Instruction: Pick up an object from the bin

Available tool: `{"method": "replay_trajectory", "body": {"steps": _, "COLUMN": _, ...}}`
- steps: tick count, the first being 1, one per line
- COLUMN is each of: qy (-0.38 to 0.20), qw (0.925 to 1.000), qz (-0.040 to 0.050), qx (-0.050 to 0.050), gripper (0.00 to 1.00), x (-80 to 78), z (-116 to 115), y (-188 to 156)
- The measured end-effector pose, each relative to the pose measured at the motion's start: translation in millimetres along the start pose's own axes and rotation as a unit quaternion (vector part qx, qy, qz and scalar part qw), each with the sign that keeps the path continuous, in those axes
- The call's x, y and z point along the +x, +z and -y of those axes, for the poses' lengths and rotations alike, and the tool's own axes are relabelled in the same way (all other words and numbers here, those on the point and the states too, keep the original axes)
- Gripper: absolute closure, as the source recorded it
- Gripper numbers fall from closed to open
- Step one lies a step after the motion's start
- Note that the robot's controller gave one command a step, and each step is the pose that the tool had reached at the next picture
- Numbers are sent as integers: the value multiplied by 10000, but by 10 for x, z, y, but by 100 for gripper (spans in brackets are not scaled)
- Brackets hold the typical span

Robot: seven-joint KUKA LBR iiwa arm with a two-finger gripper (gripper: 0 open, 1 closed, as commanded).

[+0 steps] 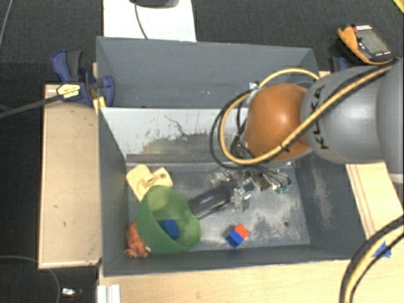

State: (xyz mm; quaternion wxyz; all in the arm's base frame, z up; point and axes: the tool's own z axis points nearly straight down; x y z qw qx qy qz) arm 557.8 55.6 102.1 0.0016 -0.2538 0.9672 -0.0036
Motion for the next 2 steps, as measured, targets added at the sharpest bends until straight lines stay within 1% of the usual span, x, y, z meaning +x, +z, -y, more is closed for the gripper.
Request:
{"method": "replay_trajectory", "body": {"steps": 1, "qy": -15, "qw": 10000, "qz": -8, "qx": -3, "gripper": 100, "x": 265, "z": -166, "y": -88}}
{"method": "replay_trajectory", "body": {"steps": 2, "qy": -29, "qw": 10000, "qz": -20, "qx": -10, "gripper": 100, "x": 284, "z": -301, "y": -828}}
